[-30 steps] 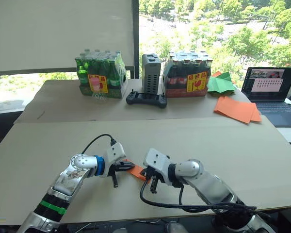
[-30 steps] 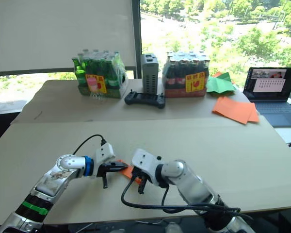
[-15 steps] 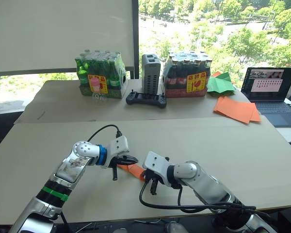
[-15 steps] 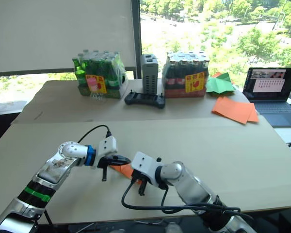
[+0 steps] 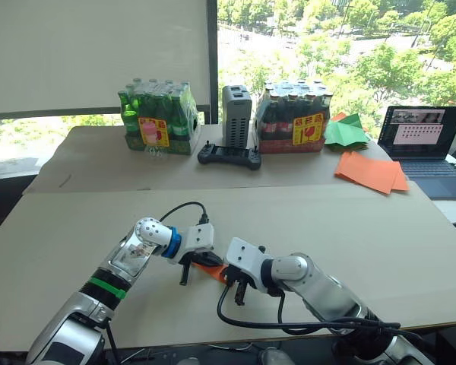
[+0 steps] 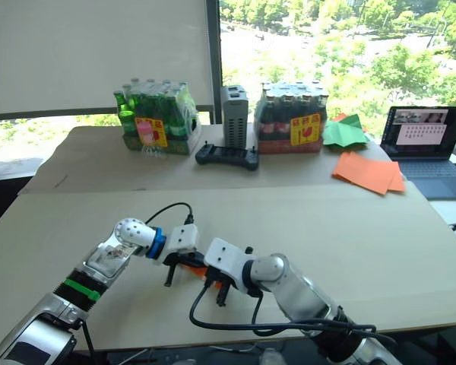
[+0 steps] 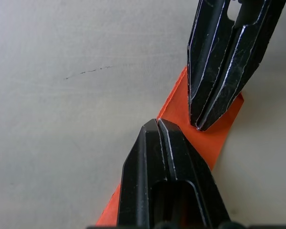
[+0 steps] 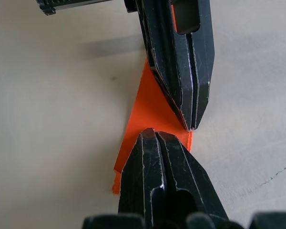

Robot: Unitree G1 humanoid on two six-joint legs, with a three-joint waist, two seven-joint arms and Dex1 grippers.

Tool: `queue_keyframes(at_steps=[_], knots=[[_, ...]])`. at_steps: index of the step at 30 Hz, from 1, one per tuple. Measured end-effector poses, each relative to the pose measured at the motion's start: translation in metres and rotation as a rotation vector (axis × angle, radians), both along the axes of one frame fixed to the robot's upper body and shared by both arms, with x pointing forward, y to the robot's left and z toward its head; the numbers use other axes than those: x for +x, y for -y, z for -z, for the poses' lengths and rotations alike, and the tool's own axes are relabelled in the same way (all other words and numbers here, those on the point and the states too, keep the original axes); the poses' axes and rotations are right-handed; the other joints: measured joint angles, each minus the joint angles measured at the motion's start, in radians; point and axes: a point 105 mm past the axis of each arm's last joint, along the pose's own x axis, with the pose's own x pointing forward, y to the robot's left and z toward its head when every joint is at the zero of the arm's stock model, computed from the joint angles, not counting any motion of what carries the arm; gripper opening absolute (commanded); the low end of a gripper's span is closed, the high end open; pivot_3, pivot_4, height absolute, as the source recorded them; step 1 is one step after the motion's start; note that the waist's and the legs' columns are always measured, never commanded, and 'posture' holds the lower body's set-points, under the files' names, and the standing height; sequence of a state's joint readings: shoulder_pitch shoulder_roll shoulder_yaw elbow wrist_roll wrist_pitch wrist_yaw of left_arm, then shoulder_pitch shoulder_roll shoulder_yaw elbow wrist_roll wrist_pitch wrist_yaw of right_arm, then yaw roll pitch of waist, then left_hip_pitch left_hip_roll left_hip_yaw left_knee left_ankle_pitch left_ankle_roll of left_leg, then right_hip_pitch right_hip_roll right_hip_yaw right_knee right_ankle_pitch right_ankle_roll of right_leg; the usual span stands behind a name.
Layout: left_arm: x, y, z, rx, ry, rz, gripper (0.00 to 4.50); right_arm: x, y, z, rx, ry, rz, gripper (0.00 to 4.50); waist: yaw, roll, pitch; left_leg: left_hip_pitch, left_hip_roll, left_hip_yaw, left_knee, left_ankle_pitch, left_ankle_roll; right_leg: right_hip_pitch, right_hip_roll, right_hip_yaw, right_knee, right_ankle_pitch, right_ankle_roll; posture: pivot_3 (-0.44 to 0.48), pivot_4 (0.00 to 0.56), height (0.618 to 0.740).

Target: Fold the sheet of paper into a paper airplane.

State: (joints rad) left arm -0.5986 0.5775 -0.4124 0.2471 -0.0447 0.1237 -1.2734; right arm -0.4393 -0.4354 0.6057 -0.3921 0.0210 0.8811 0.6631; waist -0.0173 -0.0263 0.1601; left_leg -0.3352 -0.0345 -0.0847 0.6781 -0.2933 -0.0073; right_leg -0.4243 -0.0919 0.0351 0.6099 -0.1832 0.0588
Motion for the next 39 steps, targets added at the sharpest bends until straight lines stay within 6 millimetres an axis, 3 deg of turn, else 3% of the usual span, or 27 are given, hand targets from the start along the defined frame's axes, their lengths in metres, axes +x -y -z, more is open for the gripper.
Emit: queue_keyframes(at_steps=[17, 39], knots=[[-0.002, -0.004, 0.004, 0.016, 0.039, 0.017, 0.00, -0.001, -0.001, 0.000, -0.008, 0.005, 0.000, 0.01, -0.002, 0.000, -0.002, 0.001, 0.000, 0.000, 0.000, 0.000, 0.000, 0.001, 0.000, 0.000, 0.000, 0.000, 0.000, 0.000, 0.150, 0.723], [0.005, -0.046, 0.000, 0.055, 0.082, -0.095, 0.00, -0.001, -0.003, 0.001, -0.017, 0.001, -0.010, 0.01, -0.025, 0.002, -0.005, 0.004, 0.002, 0.000, -0.002, 0.000, 0.000, 0.002, 0.002, 0.000, 0.001, -0.001, 0.000, 0.000, 0.150, 0.723]])
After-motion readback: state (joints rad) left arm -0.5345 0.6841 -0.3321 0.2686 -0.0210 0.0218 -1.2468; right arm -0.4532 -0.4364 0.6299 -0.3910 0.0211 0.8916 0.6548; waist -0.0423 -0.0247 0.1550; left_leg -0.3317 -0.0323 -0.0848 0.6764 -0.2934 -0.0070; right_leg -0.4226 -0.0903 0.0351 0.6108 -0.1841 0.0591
